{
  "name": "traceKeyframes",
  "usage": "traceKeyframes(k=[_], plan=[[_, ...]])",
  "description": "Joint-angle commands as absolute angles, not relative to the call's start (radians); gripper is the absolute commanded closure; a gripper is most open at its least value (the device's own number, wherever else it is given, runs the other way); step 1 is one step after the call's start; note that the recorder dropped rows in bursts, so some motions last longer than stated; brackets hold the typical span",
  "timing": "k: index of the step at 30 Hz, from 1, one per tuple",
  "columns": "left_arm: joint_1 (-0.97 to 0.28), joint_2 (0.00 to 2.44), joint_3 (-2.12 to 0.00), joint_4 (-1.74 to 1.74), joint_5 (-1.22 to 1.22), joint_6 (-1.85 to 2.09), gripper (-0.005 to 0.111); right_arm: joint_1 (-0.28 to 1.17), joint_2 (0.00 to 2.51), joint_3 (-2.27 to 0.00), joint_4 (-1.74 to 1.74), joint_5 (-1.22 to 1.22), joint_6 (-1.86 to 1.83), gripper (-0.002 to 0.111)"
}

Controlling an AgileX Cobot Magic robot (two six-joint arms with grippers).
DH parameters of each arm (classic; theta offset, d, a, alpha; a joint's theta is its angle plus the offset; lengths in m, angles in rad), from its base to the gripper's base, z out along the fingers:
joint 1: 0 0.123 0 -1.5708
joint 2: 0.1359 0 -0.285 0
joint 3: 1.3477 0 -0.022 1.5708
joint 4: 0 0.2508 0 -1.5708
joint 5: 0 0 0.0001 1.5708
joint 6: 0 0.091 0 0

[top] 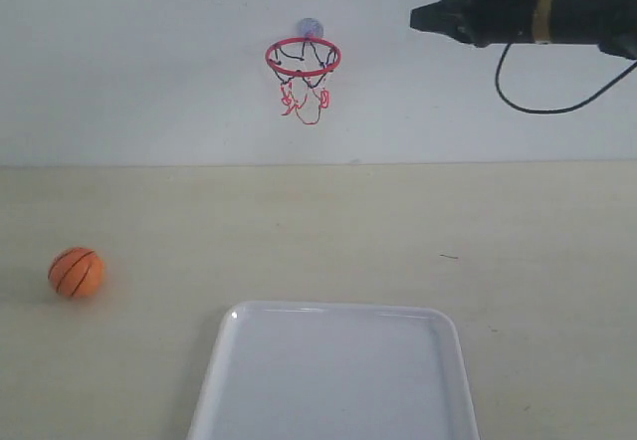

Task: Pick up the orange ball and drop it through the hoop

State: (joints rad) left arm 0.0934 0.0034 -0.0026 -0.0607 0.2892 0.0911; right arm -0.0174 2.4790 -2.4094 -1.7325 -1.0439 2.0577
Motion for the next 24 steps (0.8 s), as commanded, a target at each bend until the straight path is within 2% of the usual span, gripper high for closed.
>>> traceKeyframes(k=[1,6,20,23,24], plan=[[0.098,0.000,0.000,-0.063,0.286,0.095,0.103,-0.121,2.463,-2.404,-1.744,-1.221,2.100,0.109],[0.098,0.000,0.000,-0.063,0.286,0.095,0.103,-0.155,2.351,-2.188,-1.744,-1.221,2.100,0.109],[0.098,0.000,0.000,-0.063,0.286,0.095,0.103,-0.190,1.877,-1.306,-1.744,-1.206,1.824,0.109],[0.098,0.000,0.000,-0.063,0.286,0.095,0.103,-0.190,1.730,-1.148,-1.744,-1.041,1.804,0.109],[0.098,0.000,0.000,-0.063,0.286,0.095,0.103,-0.190,1.610,-1.055,-1.744,-0.877,1.804,0.109]])
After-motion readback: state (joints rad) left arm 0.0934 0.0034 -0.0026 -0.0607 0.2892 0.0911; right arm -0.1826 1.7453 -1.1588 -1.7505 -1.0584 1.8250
